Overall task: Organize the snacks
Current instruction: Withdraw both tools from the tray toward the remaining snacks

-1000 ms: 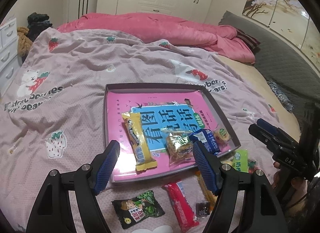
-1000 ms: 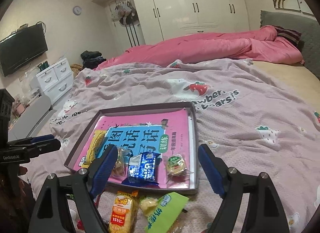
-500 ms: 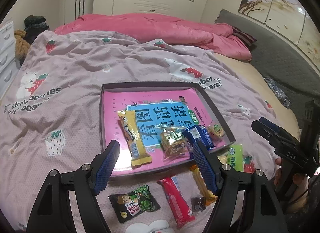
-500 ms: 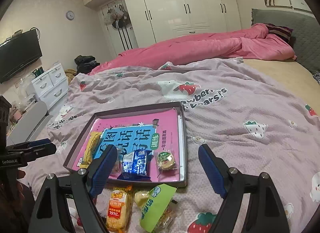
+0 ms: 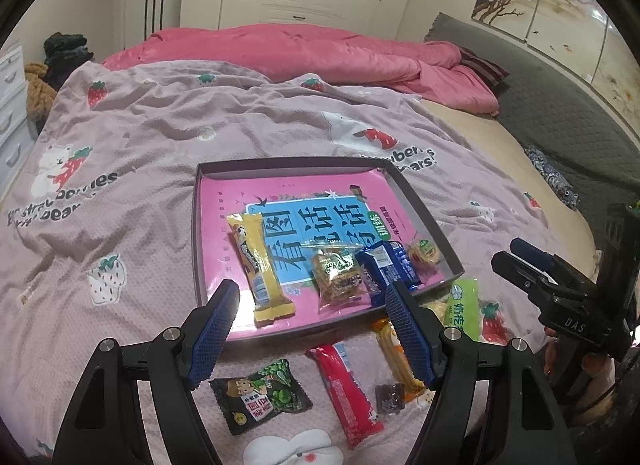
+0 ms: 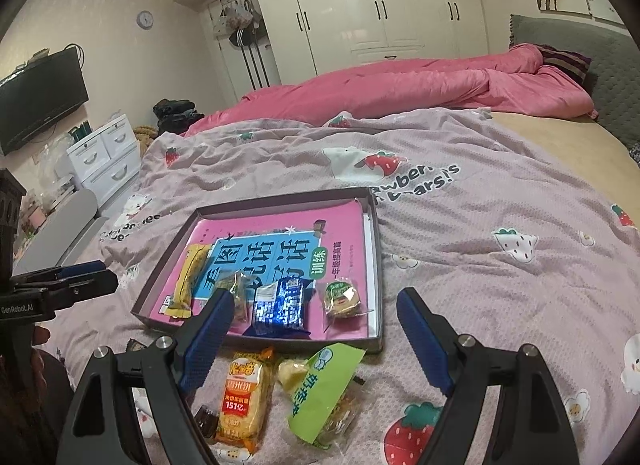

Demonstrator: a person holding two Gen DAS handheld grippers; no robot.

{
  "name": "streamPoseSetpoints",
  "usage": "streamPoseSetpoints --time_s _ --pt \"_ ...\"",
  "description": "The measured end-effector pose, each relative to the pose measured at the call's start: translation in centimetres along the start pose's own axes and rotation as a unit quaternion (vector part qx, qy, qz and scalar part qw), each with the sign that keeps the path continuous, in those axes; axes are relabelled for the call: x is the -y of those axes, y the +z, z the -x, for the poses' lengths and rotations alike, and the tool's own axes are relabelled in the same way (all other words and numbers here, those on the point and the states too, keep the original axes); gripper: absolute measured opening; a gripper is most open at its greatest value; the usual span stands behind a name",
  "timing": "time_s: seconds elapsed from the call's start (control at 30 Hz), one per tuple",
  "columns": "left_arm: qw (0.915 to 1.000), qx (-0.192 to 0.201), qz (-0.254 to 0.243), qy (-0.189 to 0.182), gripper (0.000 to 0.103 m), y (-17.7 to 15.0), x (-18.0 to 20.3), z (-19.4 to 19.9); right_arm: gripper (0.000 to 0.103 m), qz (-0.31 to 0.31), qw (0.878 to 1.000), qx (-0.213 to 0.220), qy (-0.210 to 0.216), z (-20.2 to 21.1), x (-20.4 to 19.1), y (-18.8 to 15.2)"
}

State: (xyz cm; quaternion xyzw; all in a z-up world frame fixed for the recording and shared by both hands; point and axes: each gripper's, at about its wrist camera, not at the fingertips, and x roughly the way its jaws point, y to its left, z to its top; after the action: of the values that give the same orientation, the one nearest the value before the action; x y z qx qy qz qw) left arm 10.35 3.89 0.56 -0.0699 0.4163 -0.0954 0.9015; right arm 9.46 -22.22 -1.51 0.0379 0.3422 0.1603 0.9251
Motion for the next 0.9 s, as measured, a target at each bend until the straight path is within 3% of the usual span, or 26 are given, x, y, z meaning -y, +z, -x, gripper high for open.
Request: streamPoseSetpoints --time_s 0.9 --pt "0.9988 -0.048 -0.012 0.003 0.077 -1.9 1.1 -1.0 0.083 0.017 0.999 -0.036 -0.014 0.4 -0.8 -1.8"
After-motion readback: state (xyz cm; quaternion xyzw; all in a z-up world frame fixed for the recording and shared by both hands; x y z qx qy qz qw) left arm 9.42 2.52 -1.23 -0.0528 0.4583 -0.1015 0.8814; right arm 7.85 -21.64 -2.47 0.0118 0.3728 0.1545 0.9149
